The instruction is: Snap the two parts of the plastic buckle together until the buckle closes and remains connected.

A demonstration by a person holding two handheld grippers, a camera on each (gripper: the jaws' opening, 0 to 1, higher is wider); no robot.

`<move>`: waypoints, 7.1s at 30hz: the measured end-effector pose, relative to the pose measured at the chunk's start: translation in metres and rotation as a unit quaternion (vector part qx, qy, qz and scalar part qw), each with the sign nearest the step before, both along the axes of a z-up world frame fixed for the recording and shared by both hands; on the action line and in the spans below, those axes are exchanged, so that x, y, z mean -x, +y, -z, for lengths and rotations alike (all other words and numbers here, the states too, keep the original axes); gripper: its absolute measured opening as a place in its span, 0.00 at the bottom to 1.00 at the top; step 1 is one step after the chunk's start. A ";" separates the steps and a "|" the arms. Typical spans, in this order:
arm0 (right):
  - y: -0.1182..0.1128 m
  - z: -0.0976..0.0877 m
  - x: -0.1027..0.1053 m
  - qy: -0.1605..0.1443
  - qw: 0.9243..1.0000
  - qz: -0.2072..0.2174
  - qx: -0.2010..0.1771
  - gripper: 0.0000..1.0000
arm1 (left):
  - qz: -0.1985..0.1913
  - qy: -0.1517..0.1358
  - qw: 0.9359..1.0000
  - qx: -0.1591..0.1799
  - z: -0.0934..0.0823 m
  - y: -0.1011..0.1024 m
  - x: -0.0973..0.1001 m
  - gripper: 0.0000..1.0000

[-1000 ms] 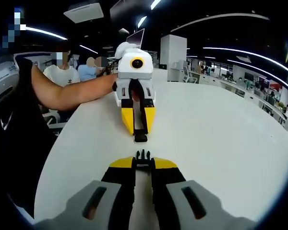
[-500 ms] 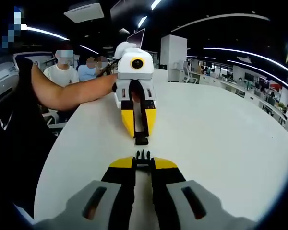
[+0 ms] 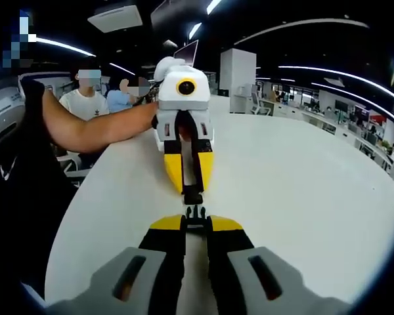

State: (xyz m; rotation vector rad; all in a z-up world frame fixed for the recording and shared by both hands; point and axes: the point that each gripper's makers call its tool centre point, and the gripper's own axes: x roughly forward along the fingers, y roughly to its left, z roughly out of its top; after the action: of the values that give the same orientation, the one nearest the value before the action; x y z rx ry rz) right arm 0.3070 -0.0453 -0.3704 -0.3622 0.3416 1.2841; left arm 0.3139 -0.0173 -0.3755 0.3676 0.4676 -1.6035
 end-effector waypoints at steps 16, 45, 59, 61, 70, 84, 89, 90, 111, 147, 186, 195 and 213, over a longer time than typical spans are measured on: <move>0.001 0.000 0.000 -0.004 1.000 -0.003 0.000 0.11 | 0.003 0.001 1.000 0.006 0.001 -0.001 0.000 0.11; 0.004 -0.001 0.000 -0.011 1.000 -0.008 0.000 0.11 | 0.008 -0.009 1.000 0.009 0.002 -0.005 0.003 0.11; 0.003 -0.001 0.001 -0.018 1.000 -0.010 0.002 0.11 | 0.010 -0.011 1.000 0.012 0.001 -0.006 0.004 0.11; 0.004 -0.001 0.001 -0.017 1.000 -0.011 0.003 0.11 | 0.010 -0.011 1.000 0.013 0.001 -0.006 0.004 0.11; 0.005 -0.001 0.006 -0.018 1.000 -0.023 0.002 0.11 | 0.025 -0.016 0.999 0.015 0.001 -0.011 0.006 0.10; 0.006 0.000 0.009 -0.017 0.999 -0.028 0.002 0.10 | 0.031 -0.023 0.999 0.011 0.001 -0.012 0.007 0.09; 0.006 0.000 0.009 -0.016 0.999 -0.032 0.002 0.10 | 0.031 -0.022 0.999 0.010 0.001 -0.012 0.008 0.09; 0.006 0.000 0.009 -0.019 0.999 -0.033 0.002 0.10 | 0.031 -0.022 0.999 0.010 0.001 -0.012 0.008 0.09; 0.008 -0.001 0.009 -0.017 0.999 -0.033 0.001 0.09 | 0.029 -0.023 0.999 0.004 0.014 -0.029 0.015 0.09; 0.008 -0.001 0.010 0.001 1.000 -0.028 -0.002 0.10 | -0.024 -0.017 0.996 0.087 -0.026 -0.024 -0.003 1.00; -0.031 -0.050 -0.084 -0.066 0.973 0.214 -0.058 0.10 | -0.274 -0.050 0.952 0.131 -0.060 0.026 -0.109 1.00; -0.042 -0.050 -0.102 -0.064 0.964 0.251 -0.054 0.10 | -0.283 -0.047 0.950 0.121 -0.057 0.028 -0.112 1.00; -0.040 -0.035 -0.130 -0.058 0.954 0.291 -0.037 0.10 | -0.282 -0.037 0.952 0.115 -0.050 0.025 -0.107 1.00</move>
State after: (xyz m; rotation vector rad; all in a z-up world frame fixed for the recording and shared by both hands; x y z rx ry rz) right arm 0.4368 -0.0854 -0.3350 -0.2445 0.2724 0.6912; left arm 0.4209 0.0081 -0.3250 0.0986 0.2869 -1.0656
